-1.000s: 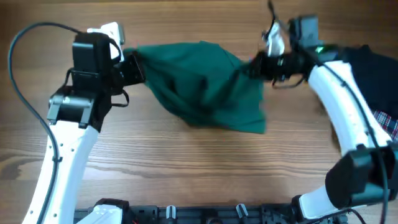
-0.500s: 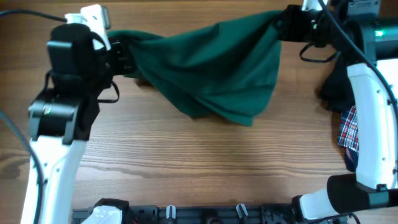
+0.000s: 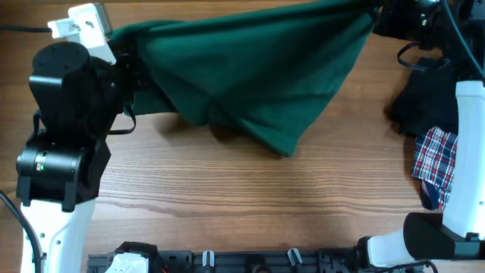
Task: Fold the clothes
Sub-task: 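Lift the garment high with both grippers and stretch it wide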
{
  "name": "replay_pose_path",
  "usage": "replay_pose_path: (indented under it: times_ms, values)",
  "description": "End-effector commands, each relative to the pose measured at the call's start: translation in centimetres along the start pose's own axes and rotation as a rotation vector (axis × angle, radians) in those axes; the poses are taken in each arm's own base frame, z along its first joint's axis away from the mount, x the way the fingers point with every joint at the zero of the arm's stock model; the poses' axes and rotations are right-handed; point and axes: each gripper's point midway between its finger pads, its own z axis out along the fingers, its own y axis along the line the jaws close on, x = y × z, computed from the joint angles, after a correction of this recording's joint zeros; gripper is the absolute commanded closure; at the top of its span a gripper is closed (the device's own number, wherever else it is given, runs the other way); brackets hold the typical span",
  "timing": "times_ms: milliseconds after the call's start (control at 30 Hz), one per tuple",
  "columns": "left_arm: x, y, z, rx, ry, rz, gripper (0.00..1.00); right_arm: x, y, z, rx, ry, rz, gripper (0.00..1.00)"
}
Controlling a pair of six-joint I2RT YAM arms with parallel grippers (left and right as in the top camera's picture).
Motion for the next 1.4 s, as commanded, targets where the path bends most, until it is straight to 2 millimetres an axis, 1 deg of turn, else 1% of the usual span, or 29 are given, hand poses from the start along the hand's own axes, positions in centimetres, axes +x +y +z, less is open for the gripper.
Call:
replay_pose_path:
  times_ms: [0, 100, 133, 200, 267, 333, 433, 533, 567, 733, 833, 900, 1033, 1233, 1367]
  values:
    - [-0.8, 0.8, 0.8, -0.043, -0.016, 0.015, 0.96, -1.6, -0.8, -2.1, 0.048, -0.075, 0.003, 0.96]
    - [-0.2, 0.4, 2.3, -0.019, 0.009, 0.015, 0.96, -1.9, 0.0, -2.0, 0.002, -0.082, -0.004, 0.96]
    - [-0.1, 0.4, 3.5, -0.02, 0.014, 0.015, 0.96, -2.2, 0.1, -1.9, -0.007, -0.092, -0.001, 0.96]
    - [0.0, 0.5, 4.6, -0.022, 0.015, 0.016, 0.96, -2.7, 0.1, -1.7, -0.012, -0.108, 0.009, 0.96]
    - [-0.2, 0.4, 6.4, -0.017, 0.001, 0.016, 0.96, -3.9, 0.1, -1.3, -0.022, -0.149, -0.001, 0.96]
    - [-1.0, 0.1, 7.9, -0.005, -0.038, 0.021, 0.96, -5.2, 0.3, -1.1, -0.036, -0.195, 0.0, 0.96]
    - [-2.2, -0.4, 9.5, 0.014, -0.098, 0.036, 0.96, -6.5, 0.4, -0.8, -0.05, -0.242, 0.01, 0.96]
    - [-3.2, -0.7, 11.0, 0.031, -0.154, 0.034, 0.96, -7.9, 0.4, -0.1, -0.065, -0.284, 0.016, 0.96]
    - [-3.8, -0.9, 11.7, 0.041, -0.185, 0.034, 0.96, -8.5, 0.3, 0.4, -0.073, -0.302, 0.025, 0.96]
    - [-5.3, -1.5, 13.8, 0.071, -0.282, 0.034, 0.96, -10.2, 0.3, 2.3, -0.115, -0.348, 0.02, 0.96]
    - [-7.0, -2.0, 14.1, 0.097, -0.369, 0.032, 0.96, -11.6, 0.7, 2.1, -0.138, -0.406, 0.013, 0.96]
    - [-8.5, -2.5, 13.5, 0.119, -0.438, 0.029, 0.96, -12.7, 1.2, 1.5, -0.157, -0.456, -0.007, 0.96]
    - [-10.9, -3.3, 12.1, 0.156, -0.551, 0.025, 0.96, -13.7, 1.6, 0.9, -0.176, -0.498, -0.009, 0.96]
    - [-12.7, -3.9, 10.7, 0.184, -0.643, 0.022, 0.96, -15.0, 2.3, 0.0, -0.193, -0.567, -0.039, 0.96]
    - [-12.9, -4.0, 11.4, 0.194, -0.677, 0.021, 0.96, -15.7, 2.1, -0.5, -0.178, -0.604, -0.044, 0.96]
